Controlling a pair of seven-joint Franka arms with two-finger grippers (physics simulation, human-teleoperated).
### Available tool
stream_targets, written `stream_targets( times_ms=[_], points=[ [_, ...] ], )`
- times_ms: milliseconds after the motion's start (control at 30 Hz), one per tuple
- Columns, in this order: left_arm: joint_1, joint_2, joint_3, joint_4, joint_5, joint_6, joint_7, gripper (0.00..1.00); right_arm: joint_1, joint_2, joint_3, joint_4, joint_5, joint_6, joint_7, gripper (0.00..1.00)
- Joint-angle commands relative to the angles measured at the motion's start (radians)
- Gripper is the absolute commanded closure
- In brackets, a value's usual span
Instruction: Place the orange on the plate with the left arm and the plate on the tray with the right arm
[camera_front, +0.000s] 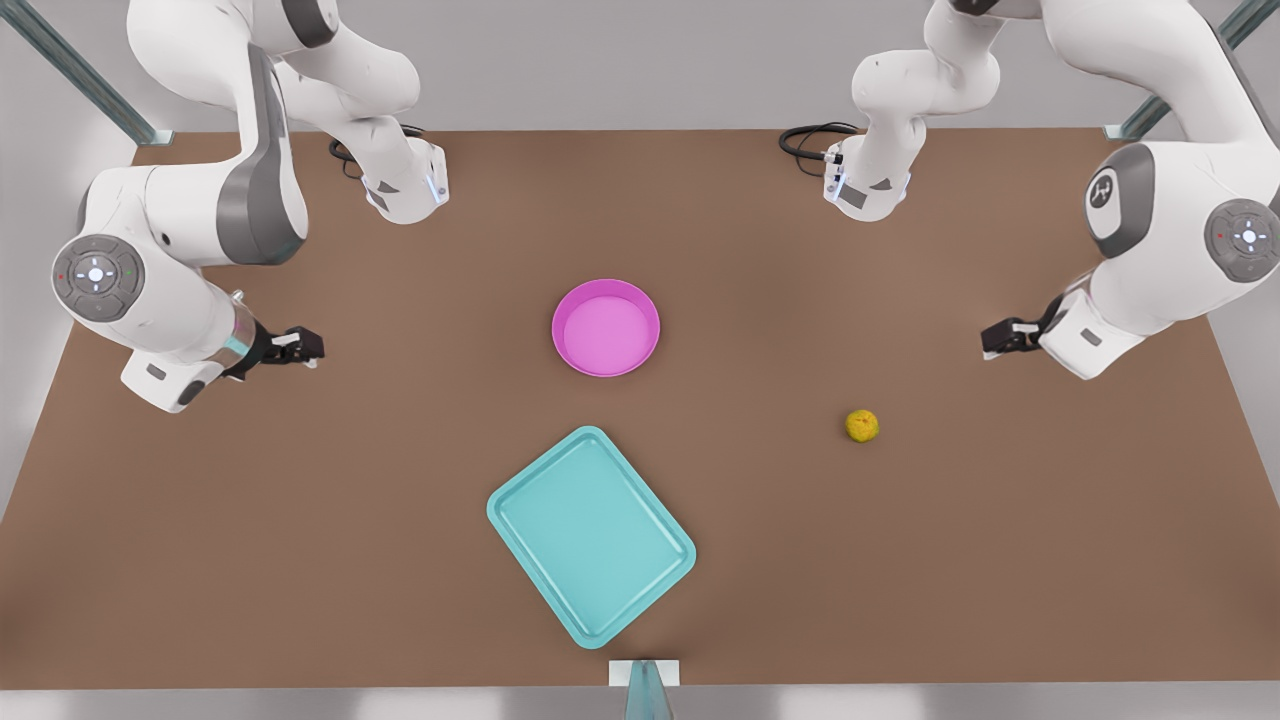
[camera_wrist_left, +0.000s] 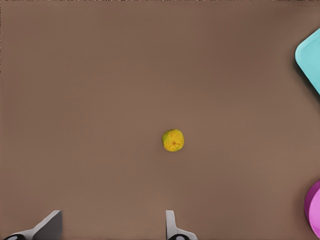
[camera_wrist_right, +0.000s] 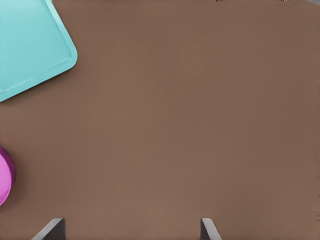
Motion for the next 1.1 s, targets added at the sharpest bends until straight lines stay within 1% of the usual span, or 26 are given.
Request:
stream_targets(
  times_ms=[0, 33, 100, 133, 167, 200, 233, 267, 300, 333, 433, 500, 700, 867, 933, 1067],
  points=[
    [-0.002, 0.001, 0.001, 0.0, -0.002, 0.024, -0.029, 0.0, -0.001, -0.001, 0.0, 0.001, 0.0, 0.007, -0.04, 0.0],
    [-0.014, 0.027, 0.001, 0.004, 0.006, 0.019, -0.029, 0.0, -0.001, -0.001, 0.0, 0.001, 0.0, -0.002, -0.042, 0.0],
    [-0.049, 0.147, -0.001, -0.012, 0.035, 0.028, -0.051, 0.0, -0.001, -0.001, 0.0, 0.001, -0.001, -0.002, -0.042, 0.0],
    [-0.055, 0.18, -0.002, -0.102, 0.004, 0.103, -0.038, 0.0, -0.001, -0.001, 0.0, 0.001, -0.001, -0.002, -0.04, 0.0],
    [-0.081, 0.203, -0.002, -0.259, 0.001, 0.324, -0.046, 0.0, 0.0, -0.001, 0.0, 0.001, -0.001, -0.002, -0.042, 0.0],
    [-0.11, 0.232, -0.001, -0.328, 0.003, 0.47, -0.049, 0.0, 0.0, -0.001, 0.0, 0.001, -0.003, -0.002, -0.042, 0.0],
    [-0.13, 0.26, -0.002, -0.385, 0.001, 0.6, -0.049, 0.0, 0.0, -0.001, 0.0, 0.001, -0.006, 0.0, -0.04, 0.0],
    [-0.132, 0.295, -0.002, -0.389, 0.003, 0.663, -0.049, 0.0, 0.0, -0.001, 0.0, 0.001, -0.007, -0.002, -0.04, 0.0],
    [-0.133, 0.302, -0.002, -0.408, 0.003, 0.688, -0.049, 0.0, 0.002, -0.001, 0.0, 0.001, -0.009, -0.002, -0.042, 0.0],
    [-0.137, 0.302, -0.002, -0.457, 0.003, 0.768, -0.049, 0.0, 0.0, -0.001, 0.0, 0.001, -0.009, -0.002, -0.042, 0.0],
    [-0.146, 0.305, -0.001, -0.52, 0.003, 0.792, -0.049, 0.0, 0.002, -0.001, 0.0, 0.001, -0.012, -0.002, -0.04, 0.0],
    [-0.147, 0.306, 0.002, -0.523, 0.006, 0.778, -0.049, 0.0, 0.002, -0.001, 0.0, 0.001, -0.012, -0.002, -0.042, 0.0],
    [-0.146, 0.349, 0.007, -0.518, 0.015, 0.88, -0.049, 0.0, 0.0, -0.001, 0.001, 0.002, -0.012, -0.002, -0.042, 0.0],
    [-0.146, 0.364, 0.008, -0.518, 0.015, 0.884, -0.049, 0.0, -0.003, -0.003, -0.003, 0.011, -0.015, -0.028, -0.04, 0.0],
    [-0.144, 0.378, 0.01, -0.517, 0.015, 0.929, -0.049, 0.0, -0.003, -0.003, -0.003, 0.011, -0.014, -0.034, -0.042, 0.0],
    [-0.144, 0.409, 0.01, -0.517, 0.015, 0.939, -0.049, 0.0, -0.003, 0.005, -0.003, 0.043, -0.015, -0.032, -0.039, 0.0]
  ],
)
